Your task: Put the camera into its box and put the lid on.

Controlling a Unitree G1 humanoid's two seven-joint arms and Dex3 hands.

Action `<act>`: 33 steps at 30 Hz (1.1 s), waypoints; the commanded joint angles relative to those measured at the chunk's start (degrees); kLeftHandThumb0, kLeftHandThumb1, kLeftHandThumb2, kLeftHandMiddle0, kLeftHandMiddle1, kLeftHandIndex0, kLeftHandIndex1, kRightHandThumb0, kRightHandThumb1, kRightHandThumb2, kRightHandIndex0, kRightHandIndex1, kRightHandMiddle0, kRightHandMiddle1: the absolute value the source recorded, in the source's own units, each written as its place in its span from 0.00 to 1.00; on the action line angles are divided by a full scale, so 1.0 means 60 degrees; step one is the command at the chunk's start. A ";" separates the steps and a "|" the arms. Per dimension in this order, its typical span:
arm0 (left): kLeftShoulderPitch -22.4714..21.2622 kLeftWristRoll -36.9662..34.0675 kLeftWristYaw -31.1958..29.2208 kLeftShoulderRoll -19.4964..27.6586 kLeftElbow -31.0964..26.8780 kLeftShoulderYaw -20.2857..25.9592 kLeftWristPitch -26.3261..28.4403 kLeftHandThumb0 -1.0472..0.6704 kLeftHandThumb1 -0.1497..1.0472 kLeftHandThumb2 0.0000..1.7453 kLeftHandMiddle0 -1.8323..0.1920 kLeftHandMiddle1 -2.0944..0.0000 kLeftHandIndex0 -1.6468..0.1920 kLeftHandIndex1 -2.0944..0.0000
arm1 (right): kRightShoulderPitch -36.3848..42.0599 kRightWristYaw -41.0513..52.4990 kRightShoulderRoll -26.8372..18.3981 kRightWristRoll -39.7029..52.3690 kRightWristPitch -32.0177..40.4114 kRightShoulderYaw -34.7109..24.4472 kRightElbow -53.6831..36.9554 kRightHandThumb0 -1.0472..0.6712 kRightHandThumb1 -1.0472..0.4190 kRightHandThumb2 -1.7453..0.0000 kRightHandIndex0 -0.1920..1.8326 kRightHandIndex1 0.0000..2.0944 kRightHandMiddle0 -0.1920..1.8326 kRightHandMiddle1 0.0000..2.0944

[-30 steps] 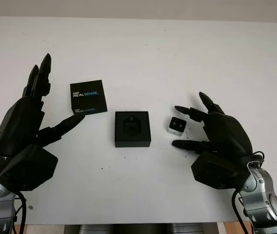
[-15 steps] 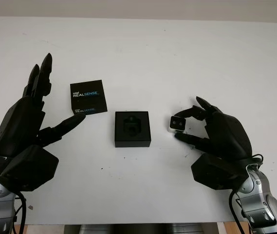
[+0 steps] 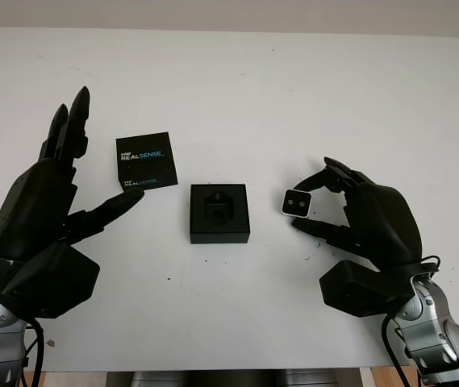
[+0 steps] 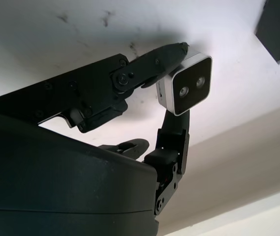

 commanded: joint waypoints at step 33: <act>0.0010 0.0113 -0.0173 0.0221 -0.0113 0.0076 0.0150 0.17 1.00 0.17 1.00 1.00 0.98 0.97 | -0.1383 0.4210 0.1019 0.5622 0.0969 -0.0942 0.0597 0.32 0.02 0.97 0.19 0.01 0.34 0.72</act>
